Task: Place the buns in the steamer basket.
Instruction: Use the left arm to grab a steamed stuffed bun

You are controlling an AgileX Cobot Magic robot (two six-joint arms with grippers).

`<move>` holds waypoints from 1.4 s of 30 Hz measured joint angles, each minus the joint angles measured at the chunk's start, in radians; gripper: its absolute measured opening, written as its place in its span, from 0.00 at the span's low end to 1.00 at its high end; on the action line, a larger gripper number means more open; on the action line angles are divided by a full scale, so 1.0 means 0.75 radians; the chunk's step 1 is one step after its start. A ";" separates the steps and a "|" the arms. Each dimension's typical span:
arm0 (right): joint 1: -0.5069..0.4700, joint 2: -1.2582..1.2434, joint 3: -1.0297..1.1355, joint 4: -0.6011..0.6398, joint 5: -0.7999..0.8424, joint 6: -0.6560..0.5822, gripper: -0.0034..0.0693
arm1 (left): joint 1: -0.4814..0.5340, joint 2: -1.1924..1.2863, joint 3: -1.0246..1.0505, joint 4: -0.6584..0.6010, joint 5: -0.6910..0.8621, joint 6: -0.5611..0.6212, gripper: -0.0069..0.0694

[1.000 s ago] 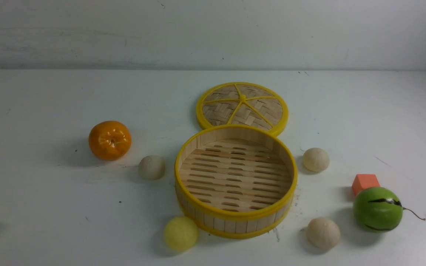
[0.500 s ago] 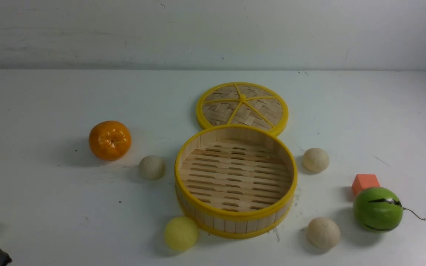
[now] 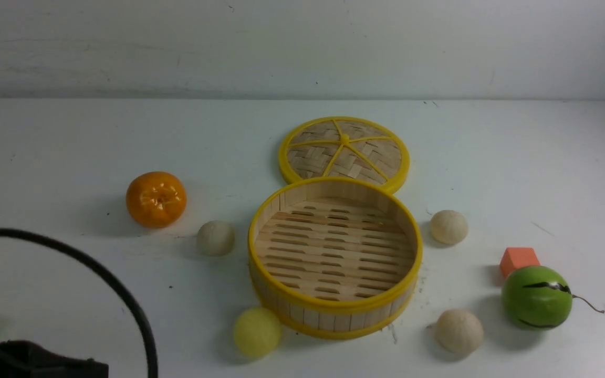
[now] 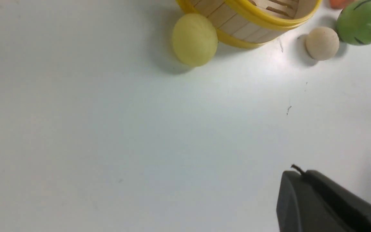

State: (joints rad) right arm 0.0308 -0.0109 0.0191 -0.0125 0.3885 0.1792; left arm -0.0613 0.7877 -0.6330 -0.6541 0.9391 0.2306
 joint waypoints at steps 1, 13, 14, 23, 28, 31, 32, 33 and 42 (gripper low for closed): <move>0.000 0.000 0.000 0.000 0.000 0.000 0.38 | 0.000 0.060 -0.037 -0.006 0.005 0.032 0.07; 0.000 0.000 0.000 0.000 0.000 0.000 0.38 | -0.140 0.716 -0.527 0.147 0.024 0.096 0.07; 0.000 0.000 0.000 0.000 0.000 0.000 0.38 | -0.188 0.764 -0.571 0.215 0.022 0.069 0.07; 0.000 0.000 0.000 0.000 0.000 0.000 0.38 | -0.339 1.148 -0.917 0.571 0.012 -0.086 0.07; 0.000 0.000 0.000 0.000 0.000 0.000 0.38 | -0.339 1.380 -1.119 0.649 0.004 -0.093 0.07; 0.000 0.000 0.000 0.000 0.000 0.000 0.38 | -0.339 1.482 -1.206 0.689 0.002 -0.094 0.10; 0.000 0.000 0.000 0.000 0.000 0.000 0.38 | -0.339 1.543 -1.259 0.727 0.002 -0.095 0.14; 0.000 0.000 0.000 0.000 0.000 0.000 0.38 | -0.339 1.560 -1.278 0.751 0.005 -0.097 0.17; 0.000 0.000 0.000 0.000 0.000 0.000 0.38 | -0.339 1.608 -1.332 0.822 -0.076 -0.127 0.41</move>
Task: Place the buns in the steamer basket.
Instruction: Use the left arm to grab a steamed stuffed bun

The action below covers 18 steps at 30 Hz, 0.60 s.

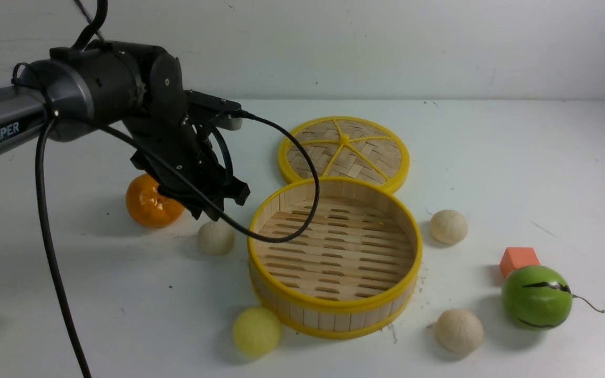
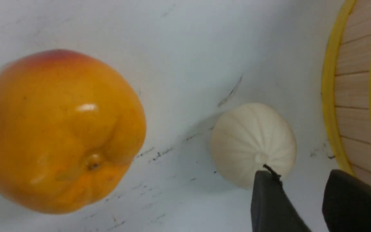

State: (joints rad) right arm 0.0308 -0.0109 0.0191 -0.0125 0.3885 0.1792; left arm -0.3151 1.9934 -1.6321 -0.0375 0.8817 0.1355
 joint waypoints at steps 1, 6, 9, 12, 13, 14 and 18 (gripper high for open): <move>0.000 0.000 0.000 0.000 0.000 0.000 0.38 | 0.000 0.003 -0.002 0.001 -0.001 0.000 0.42; 0.000 0.000 0.000 0.000 0.000 0.000 0.38 | 0.000 0.080 -0.003 0.002 -0.009 -0.003 0.43; 0.000 0.000 0.000 0.000 0.000 0.000 0.38 | 0.000 0.086 -0.003 0.003 -0.021 -0.003 0.43; 0.000 0.000 0.000 0.000 0.000 0.000 0.38 | 0.000 0.086 -0.003 0.005 -0.044 -0.003 0.43; 0.000 0.000 0.000 0.000 0.000 0.000 0.38 | 0.000 0.088 -0.003 0.005 -0.050 -0.003 0.43; 0.000 0.000 0.000 0.000 0.000 0.000 0.38 | 0.000 0.087 -0.003 0.006 -0.057 -0.003 0.43; 0.000 0.000 0.000 0.000 0.000 0.000 0.38 | 0.000 0.104 -0.005 0.007 -0.083 -0.003 0.43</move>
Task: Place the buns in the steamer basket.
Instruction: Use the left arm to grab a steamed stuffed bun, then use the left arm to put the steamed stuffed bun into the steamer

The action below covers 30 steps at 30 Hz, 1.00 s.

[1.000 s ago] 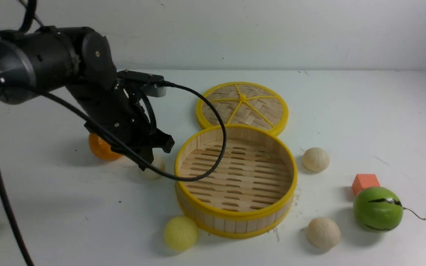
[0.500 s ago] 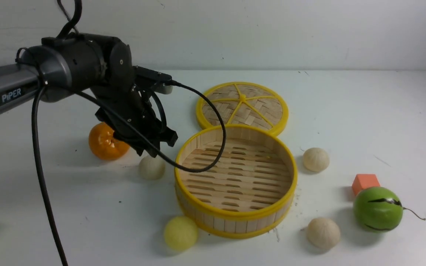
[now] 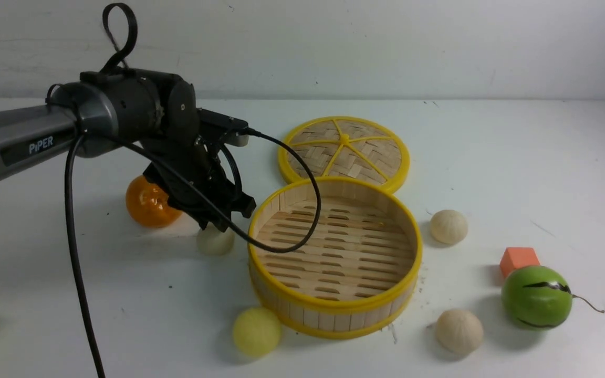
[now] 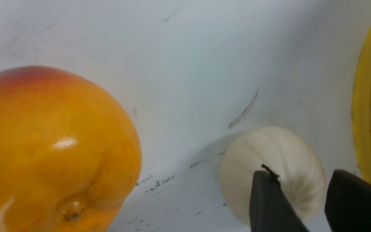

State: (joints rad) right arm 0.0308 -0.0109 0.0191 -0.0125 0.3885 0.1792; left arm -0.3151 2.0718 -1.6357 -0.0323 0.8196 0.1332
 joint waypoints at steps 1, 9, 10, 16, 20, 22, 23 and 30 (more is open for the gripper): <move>0.000 0.000 0.000 0.000 0.000 0.000 0.38 | 0.000 0.008 0.000 0.000 -0.002 0.000 0.43; 0.000 0.000 0.000 0.000 0.000 0.000 0.38 | 0.000 0.045 0.000 0.050 -0.012 0.000 0.43; 0.000 0.000 0.000 0.000 0.000 0.000 0.38 | 0.000 0.046 0.000 0.053 -0.012 0.000 0.43; 0.000 0.000 0.000 0.000 0.000 0.000 0.38 | 0.000 0.046 0.000 0.054 -0.005 0.000 0.35; 0.000 0.000 0.000 0.000 0.000 0.000 0.38 | 0.000 0.046 0.000 0.053 0.008 0.000 0.18; 0.000 0.000 0.000 0.000 0.000 0.000 0.38 | 0.000 0.046 0.000 0.053 0.008 0.000 0.12; 0.000 0.000 0.000 0.000 0.000 0.000 0.38 | 0.000 0.046 0.000 0.054 0.008 0.000 0.08; 0.000 0.000 0.000 0.000 0.000 0.000 0.38 | -0.001 -0.008 -0.012 0.054 0.067 0.000 0.08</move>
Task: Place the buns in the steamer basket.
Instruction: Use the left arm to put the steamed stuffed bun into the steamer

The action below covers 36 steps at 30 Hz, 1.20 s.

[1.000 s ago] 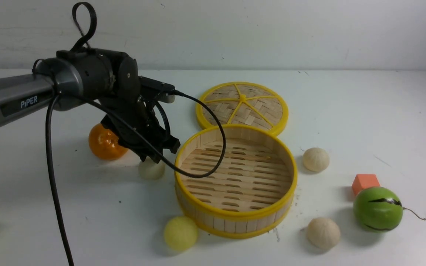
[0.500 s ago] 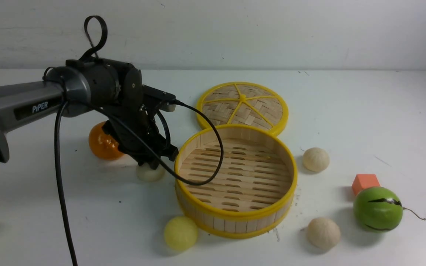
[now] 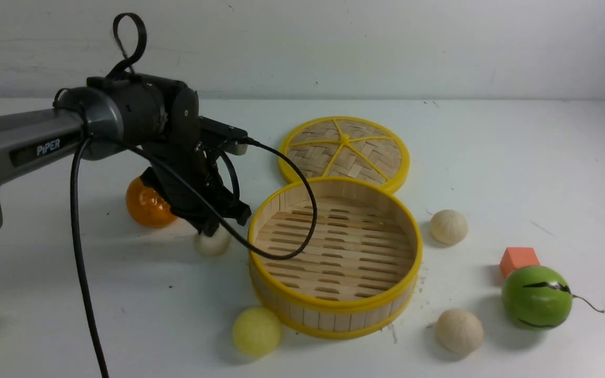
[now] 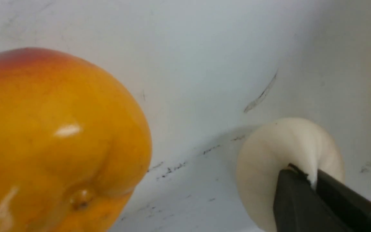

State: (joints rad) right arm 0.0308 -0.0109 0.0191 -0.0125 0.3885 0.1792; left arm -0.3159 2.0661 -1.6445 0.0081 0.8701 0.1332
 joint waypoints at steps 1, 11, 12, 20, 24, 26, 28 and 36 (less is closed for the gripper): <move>0.000 0.000 0.000 0.000 0.000 0.000 0.38 | 0.000 -0.020 0.000 0.000 0.015 0.000 0.08; 0.000 0.000 0.000 0.000 0.000 0.000 0.38 | -0.014 -0.234 -0.009 -0.060 0.144 0.000 0.08; 0.000 0.000 0.000 0.000 0.000 0.000 0.38 | -0.019 -0.240 -0.009 -0.064 0.146 0.000 0.08; 0.000 0.000 0.000 0.000 0.000 0.000 0.38 | -0.295 -0.285 -0.168 -0.157 0.262 0.092 0.08; 0.000 0.000 0.000 0.000 0.000 0.000 0.38 | -0.375 -0.154 -0.308 -0.110 0.290 0.077 0.08; 0.000 0.000 0.000 0.000 0.000 0.000 0.38 | -0.381 -0.041 -0.409 -0.050 0.341 0.033 0.08; 0.000 0.000 0.000 0.000 0.000 0.000 0.38 | -0.380 0.039 -0.475 0.010 0.373 0.006 0.08; 0.000 0.000 0.000 0.000 0.000 0.000 0.38 | -0.374 0.240 -0.620 0.133 0.351 -0.032 0.08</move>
State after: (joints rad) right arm 0.0308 -0.0109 0.0191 -0.0125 0.3885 0.1792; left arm -0.5964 2.2460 -2.1096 0.1077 1.1336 0.1093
